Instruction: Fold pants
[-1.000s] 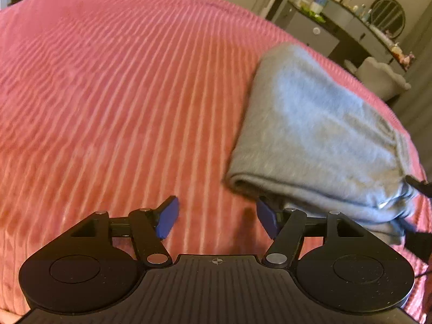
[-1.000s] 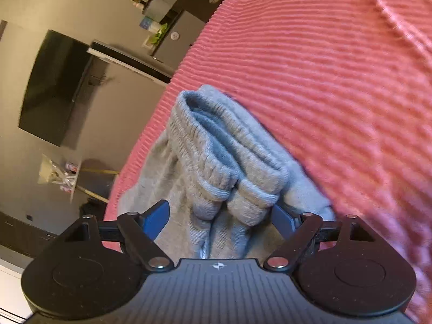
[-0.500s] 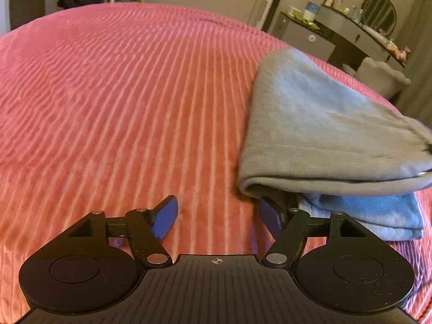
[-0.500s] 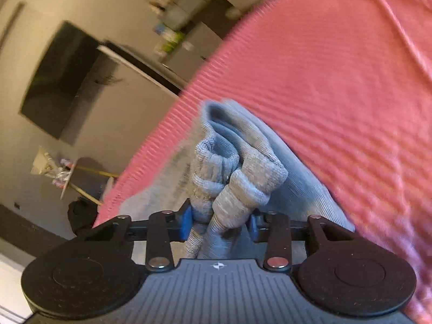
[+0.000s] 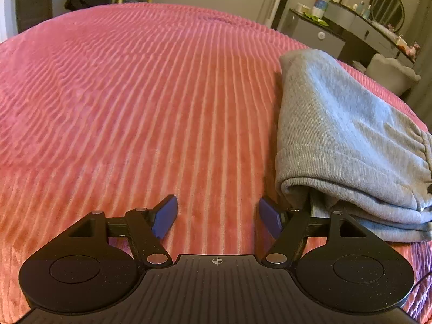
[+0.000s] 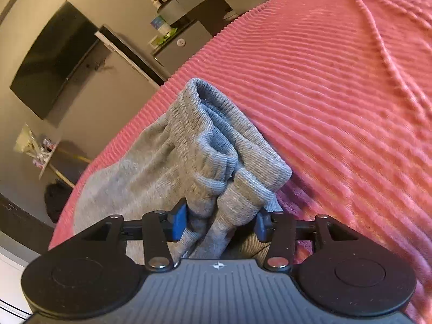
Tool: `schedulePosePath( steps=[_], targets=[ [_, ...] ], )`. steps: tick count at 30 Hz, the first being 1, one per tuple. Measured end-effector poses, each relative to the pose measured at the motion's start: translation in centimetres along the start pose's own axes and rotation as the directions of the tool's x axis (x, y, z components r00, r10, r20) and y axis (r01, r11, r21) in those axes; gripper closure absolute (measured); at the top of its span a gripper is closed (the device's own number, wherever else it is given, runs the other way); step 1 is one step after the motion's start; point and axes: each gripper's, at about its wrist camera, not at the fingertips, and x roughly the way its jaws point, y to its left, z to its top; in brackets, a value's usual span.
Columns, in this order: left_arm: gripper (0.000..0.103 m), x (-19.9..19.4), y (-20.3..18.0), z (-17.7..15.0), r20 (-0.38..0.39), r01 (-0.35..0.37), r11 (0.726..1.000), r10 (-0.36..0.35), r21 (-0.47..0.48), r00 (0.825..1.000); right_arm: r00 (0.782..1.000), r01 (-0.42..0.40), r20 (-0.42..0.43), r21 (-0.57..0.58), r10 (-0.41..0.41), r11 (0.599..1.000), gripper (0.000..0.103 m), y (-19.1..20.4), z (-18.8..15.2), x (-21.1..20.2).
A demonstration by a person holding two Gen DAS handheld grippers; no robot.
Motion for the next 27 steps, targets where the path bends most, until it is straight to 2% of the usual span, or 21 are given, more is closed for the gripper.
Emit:
schedulePosePath(
  steps=[4, 6, 9, 10, 11, 13, 15, 17, 19, 21, 22, 25, 27],
  targets=[
    [0.029, -0.4, 0.1, 0.2, -0.015, 0.0, 1.0, 0.0, -0.014, 1.0, 0.997, 0.058, 0.05, -0.026, -0.057, 0.998, 0.04, 0.7, -0.2, -2.8],
    [0.029, -0.6, 0.1, 0.2, -0.018, 0.001, 1.0, -0.002, -0.016, 1.0, 0.992, 0.089, 0.096, -0.072, -0.082, 0.993, 0.039, 1.1, -0.1, -4.7],
    [0.029, -1.0, 0.0, 0.4, -0.022, -0.004, 1.0, 0.003, -0.012, 1.0, 0.981, 0.092, 0.182, -0.143, -0.065, 0.985, 0.04, 2.0, 0.6, -6.7],
    [0.03, -1.2, -0.1, 0.5, -0.022, -0.01, 1.0, 0.009, -0.012, 1.0, 0.977, 0.093, 0.207, -0.176, -0.055, 0.98, 0.046, 2.6, 0.7, -7.1],
    [0.03, -1.4, -0.1, 0.6, -0.021, -0.022, 1.0, 0.021, -0.011, 1.0, 0.972, 0.095, 0.232, -0.214, -0.043, 0.972, 0.057, 3.2, 0.6, -7.2],
    [0.032, -2.4, -0.2, 0.9, 0.001, -0.041, 0.999, 0.041, -0.017, 0.999, 0.966, 0.099, 0.259, -0.293, -0.02, 0.951, 0.067, 4.4, 0.3, -7.2],
    [0.032, -3.8, -0.1, 1.3, 0.046, -0.034, 0.999, 0.035, -0.032, 0.998, 0.971, 0.084, 0.241, -0.346, 0.002, 0.935, 0.07, 5.4, -0.1, -6.6],
    [0.031, -4.8, -0.7, 2.2, 0.09, -0.014, 1.0, 0.016, -0.014, 0.996, 0.978, 0.07, 0.207, -0.345, 0.003, 0.936, 0.07, 5.6, -0.7, -5.5],
    [0.031, -5.1, -2.0, 3.5, 0.116, -0.015, 0.999, 0.01, 0.042, 0.993, 0.985, 0.089, 0.172, -0.336, -0.031, 0.937, 0.07, 5.1, -1.1, -3.8],
    [0.031, -4.9, -3.8, 5.2, 0.144, -0.018, 0.995, 0.003, 0.102, 0.99, 0.989, 0.138, 0.092, -0.298, -0.115, 0.945, 0.071, 4.0, -1.6, -1.4],
    [0.03, -4.7, -4.7, 6.0, 0.15, -0.015, 0.993, -0.004, 0.12, 0.989, 0.991, 0.127, 0.071, -0.261, -0.112, 0.957, 0.073, 2.9, -2.1, -0.6],
    [0.03, -3.1, -7.6, 8.6, 0.153, 0.018, 0.986, -0.044, 0.165, 0.987, 0.99, 0.121, 0.107, -0.287, -0.093, 0.95, 0.07, 2.7, -2.9, -0.5],
    [0.03, -1.7, -9.9, 9.9, 0.162, 0.009, 0.977, -0.045, 0.215, 0.986, 0.99, 0.115, 0.108, -0.295, -0.086, 0.949, 0.067, 2.9, -3.1, -0.6]
  ],
)
